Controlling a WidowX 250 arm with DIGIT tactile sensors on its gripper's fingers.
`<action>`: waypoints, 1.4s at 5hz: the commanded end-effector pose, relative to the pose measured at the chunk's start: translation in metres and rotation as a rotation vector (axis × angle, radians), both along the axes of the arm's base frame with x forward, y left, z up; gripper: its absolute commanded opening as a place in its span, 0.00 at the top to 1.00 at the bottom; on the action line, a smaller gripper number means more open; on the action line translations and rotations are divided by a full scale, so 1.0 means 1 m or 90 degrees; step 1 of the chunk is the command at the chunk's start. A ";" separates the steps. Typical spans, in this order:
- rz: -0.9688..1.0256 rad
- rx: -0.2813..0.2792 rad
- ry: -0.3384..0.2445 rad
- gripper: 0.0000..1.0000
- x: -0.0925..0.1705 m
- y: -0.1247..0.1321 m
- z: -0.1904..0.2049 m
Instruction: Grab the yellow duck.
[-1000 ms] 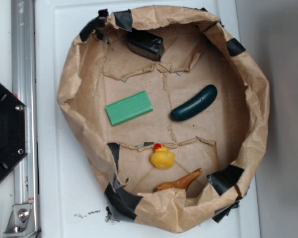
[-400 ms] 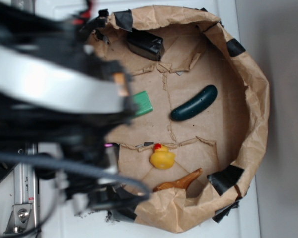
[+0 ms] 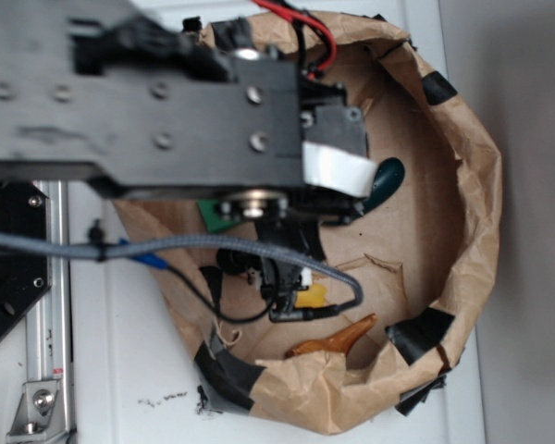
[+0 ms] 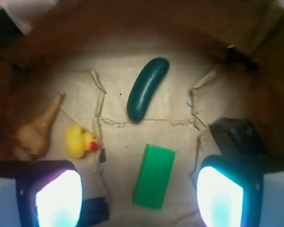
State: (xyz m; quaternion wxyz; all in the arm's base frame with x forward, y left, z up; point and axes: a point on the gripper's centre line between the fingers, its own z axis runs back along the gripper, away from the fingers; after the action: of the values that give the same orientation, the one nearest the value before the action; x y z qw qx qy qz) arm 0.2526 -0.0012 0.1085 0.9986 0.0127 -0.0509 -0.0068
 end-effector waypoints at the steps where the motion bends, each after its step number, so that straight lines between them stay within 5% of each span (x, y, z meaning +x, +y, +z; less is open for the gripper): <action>1: -0.092 -0.006 0.009 0.00 0.011 -0.025 -0.030; 3: -0.103 0.043 0.026 0.00 0.030 -0.037 -0.053; 5: -0.172 0.031 0.083 0.00 -0.002 -0.063 -0.076; 6: -0.203 -0.027 0.059 0.00 -0.031 -0.076 -0.062; 7: -0.212 -0.016 0.022 0.00 -0.031 -0.080 -0.050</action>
State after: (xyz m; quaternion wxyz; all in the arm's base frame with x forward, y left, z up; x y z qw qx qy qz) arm 0.2228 -0.0721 0.0495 0.9877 -0.0033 -0.0135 -0.1556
